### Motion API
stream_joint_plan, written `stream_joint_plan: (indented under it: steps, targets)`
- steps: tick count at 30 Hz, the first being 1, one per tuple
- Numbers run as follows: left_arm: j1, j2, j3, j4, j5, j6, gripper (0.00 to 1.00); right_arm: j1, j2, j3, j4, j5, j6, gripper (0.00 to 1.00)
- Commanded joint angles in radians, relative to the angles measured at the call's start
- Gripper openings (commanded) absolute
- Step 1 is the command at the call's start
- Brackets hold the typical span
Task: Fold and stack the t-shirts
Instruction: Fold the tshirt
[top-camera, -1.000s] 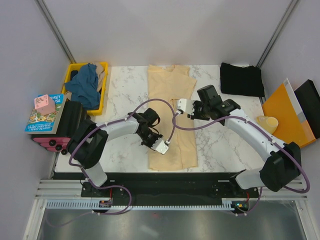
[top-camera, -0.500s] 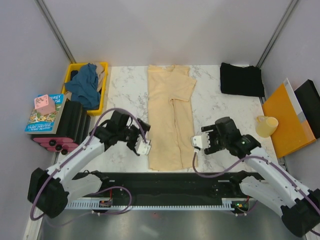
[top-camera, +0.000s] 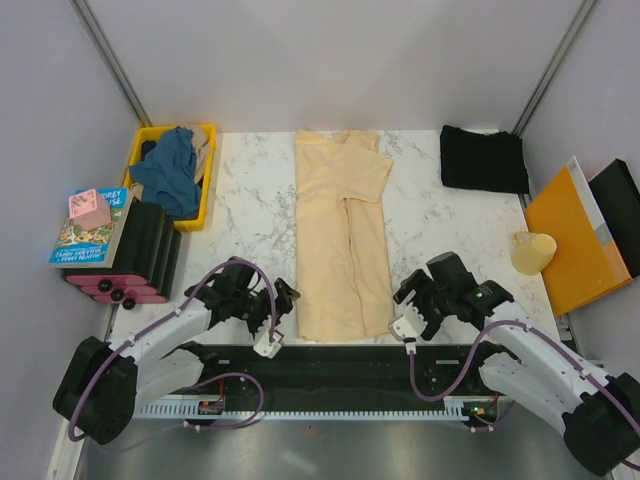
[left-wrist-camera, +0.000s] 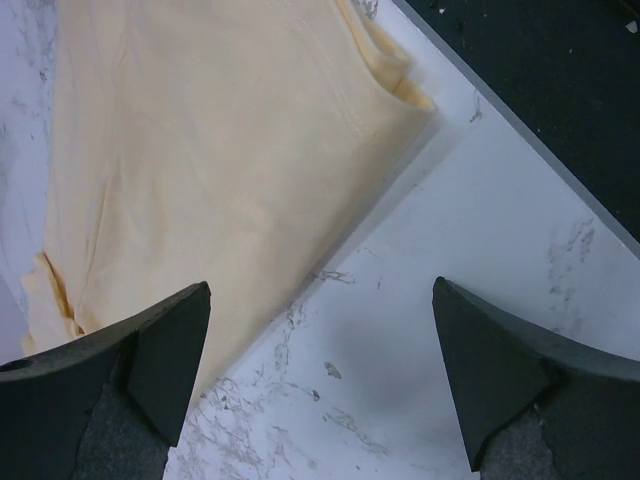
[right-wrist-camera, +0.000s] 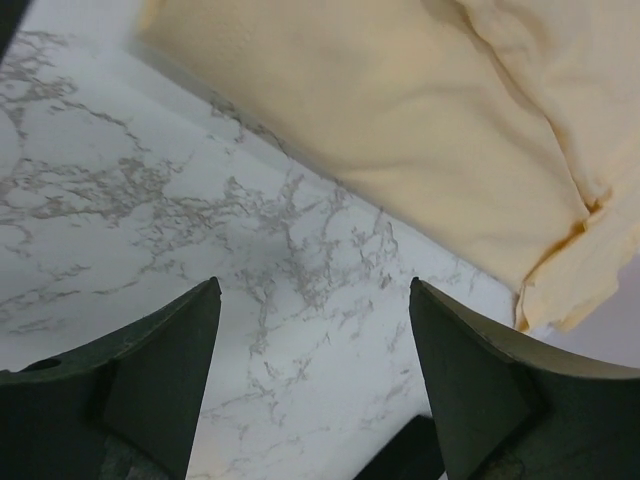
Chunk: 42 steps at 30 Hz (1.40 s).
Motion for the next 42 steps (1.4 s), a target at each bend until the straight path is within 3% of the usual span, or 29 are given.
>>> stream_joint_plan:
  steps: [1, 7, 17, 19, 22, 24, 27, 33, 42]
  targets:
    - [0.004, 0.085, 0.006, 0.037, 0.095, 0.279, 1.0, -0.001, 0.079, -0.001, -0.064, -0.144, -0.179, 0.84]
    - [0.003, 0.201, 0.039, 0.045, 0.116, 0.359, 1.0, -0.001, 0.177, -0.019, -0.026, -0.204, -0.262, 0.82]
    - [-0.003, 0.262, 0.037, 0.043, 0.153, 0.451, 0.97, 0.006, 0.164, -0.125, 0.155, -0.347, -0.325, 0.81]
    - [-0.005, 0.27, 0.043, 0.043, 0.166, 0.456, 0.94, 0.009, 0.159, -0.14, 0.183, -0.371, -0.319, 0.77]
    - [-0.006, 0.282, 0.042, 0.042, 0.169, 0.468, 0.71, 0.014, 0.173, -0.149, 0.189, -0.384, -0.337, 0.76]
    - [-0.006, 0.282, 0.034, 0.034, 0.173, 0.488, 0.66, 0.019, 0.179, -0.151, 0.191, -0.394, -0.342, 0.76]
    - [-0.012, 0.276, 0.02, 0.019, 0.189, 0.516, 0.66, 0.023, 0.173, -0.157, 0.188, -0.411, -0.346, 0.78]
    - [-0.035, 0.273, 0.0, 0.011, 0.199, 0.52, 0.77, 0.04, 0.205, -0.163, 0.209, -0.421, -0.348, 0.78]
    - [-0.078, 0.238, -0.04, -0.009, 0.222, 0.524, 0.74, 0.069, 0.141, -0.179, 0.176, -0.44, -0.306, 0.77]
